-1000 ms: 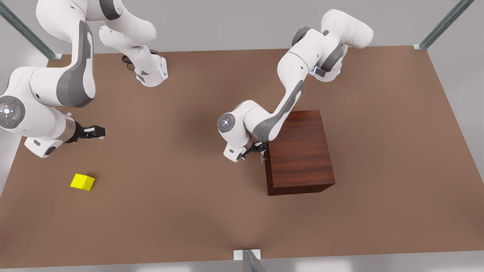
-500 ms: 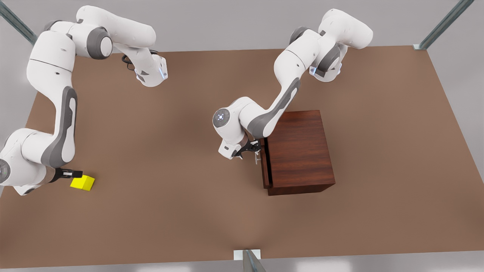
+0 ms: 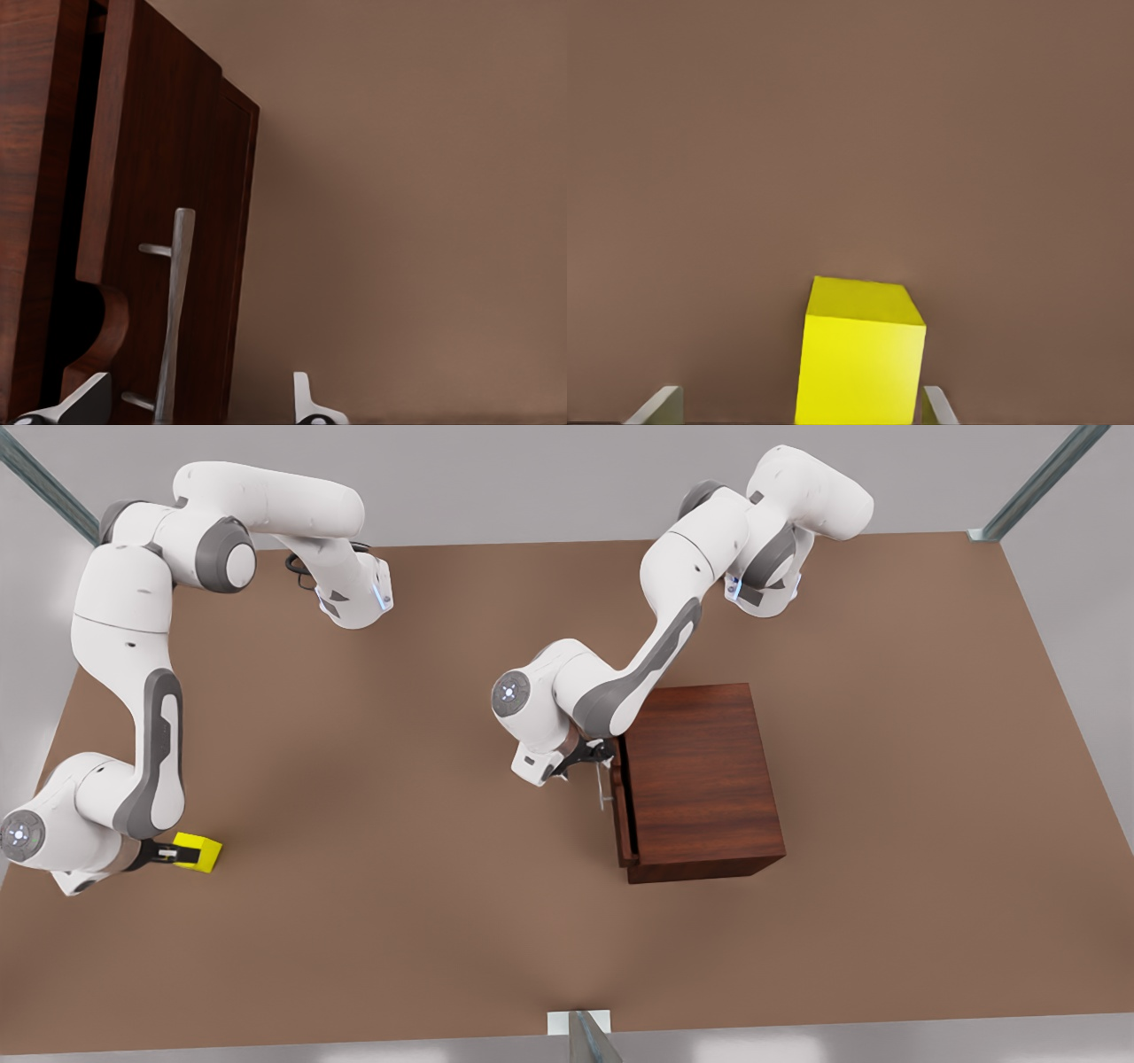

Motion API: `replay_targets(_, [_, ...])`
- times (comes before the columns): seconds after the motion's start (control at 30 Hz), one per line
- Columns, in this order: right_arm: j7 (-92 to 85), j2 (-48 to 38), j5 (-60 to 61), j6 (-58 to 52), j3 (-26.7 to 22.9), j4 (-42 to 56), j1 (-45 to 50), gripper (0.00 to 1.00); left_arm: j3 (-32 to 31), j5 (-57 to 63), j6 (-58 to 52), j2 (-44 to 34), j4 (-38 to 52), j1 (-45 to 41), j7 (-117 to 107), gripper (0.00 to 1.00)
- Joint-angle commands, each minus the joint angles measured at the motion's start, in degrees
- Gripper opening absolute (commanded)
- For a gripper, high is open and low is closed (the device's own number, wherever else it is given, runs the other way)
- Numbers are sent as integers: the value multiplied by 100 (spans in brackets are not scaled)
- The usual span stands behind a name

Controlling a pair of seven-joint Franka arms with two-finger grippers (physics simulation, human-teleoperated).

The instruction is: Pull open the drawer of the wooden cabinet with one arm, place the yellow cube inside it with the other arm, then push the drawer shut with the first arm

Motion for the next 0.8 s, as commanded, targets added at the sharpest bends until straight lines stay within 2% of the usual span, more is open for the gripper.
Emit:
replay_targets(0.0, [-1414,47,154,-20,4,-45,-68,100,0,-1,-28,-11,8,0,-73,100])
replay_targets(0.33, [-1590,302,356,59,-4,-45,-261,100,193,8,930,94,149,27,-293,100])
replay_targets(0.73, [-1493,557,506,639,-4,-45,-243,100,272,-1,597,95,140,-8,-249,100])
replay_targets(0.77, [-1485,565,506,736,4,-45,-235,100,272,-1,623,103,140,0,-257,96])
